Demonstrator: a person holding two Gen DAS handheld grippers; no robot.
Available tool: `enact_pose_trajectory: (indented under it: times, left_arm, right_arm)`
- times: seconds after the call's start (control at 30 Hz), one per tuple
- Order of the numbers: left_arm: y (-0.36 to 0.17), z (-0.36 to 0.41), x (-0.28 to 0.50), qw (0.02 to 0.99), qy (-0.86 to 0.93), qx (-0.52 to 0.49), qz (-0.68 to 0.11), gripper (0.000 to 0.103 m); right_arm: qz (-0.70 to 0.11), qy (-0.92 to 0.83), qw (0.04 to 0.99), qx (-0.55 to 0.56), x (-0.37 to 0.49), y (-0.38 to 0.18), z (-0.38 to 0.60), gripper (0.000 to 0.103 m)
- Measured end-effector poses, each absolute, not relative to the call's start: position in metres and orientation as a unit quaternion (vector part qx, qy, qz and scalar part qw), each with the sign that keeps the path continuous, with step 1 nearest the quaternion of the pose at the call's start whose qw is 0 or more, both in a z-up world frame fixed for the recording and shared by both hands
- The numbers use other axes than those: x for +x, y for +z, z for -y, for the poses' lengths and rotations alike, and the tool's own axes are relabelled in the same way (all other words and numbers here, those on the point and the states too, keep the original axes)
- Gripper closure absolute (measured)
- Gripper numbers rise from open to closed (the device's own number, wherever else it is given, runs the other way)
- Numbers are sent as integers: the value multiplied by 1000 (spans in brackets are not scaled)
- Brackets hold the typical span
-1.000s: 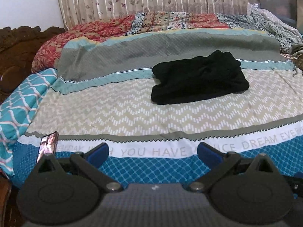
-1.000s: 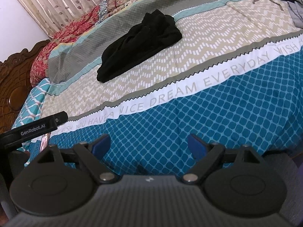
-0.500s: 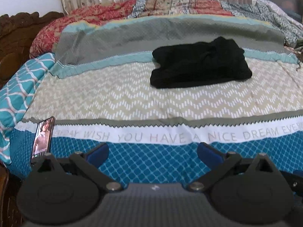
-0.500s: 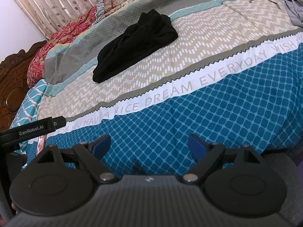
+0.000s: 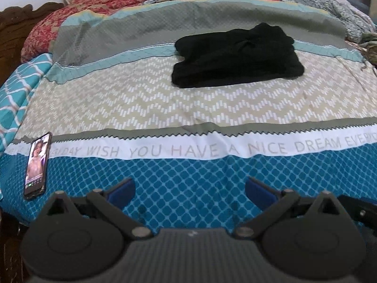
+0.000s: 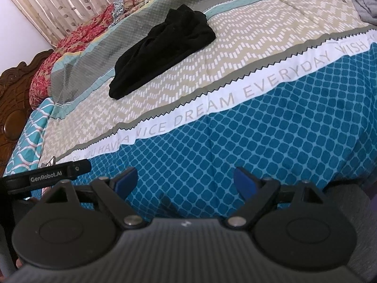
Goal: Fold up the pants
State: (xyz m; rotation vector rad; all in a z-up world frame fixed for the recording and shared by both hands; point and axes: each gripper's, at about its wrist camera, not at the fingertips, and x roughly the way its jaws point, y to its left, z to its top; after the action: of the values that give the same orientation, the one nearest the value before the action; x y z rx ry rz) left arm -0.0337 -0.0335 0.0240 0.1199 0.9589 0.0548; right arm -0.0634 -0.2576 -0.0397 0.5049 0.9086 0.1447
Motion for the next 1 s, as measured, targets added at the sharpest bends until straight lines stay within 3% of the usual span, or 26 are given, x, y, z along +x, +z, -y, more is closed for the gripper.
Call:
enact_pose_trajectory:
  times: [1.0]
  left_arm:
    - [10, 34, -29, 863, 26, 66, -500, 0]
  right_arm:
    - [-422, 60, 876, 227, -64, -35, 259, 13]
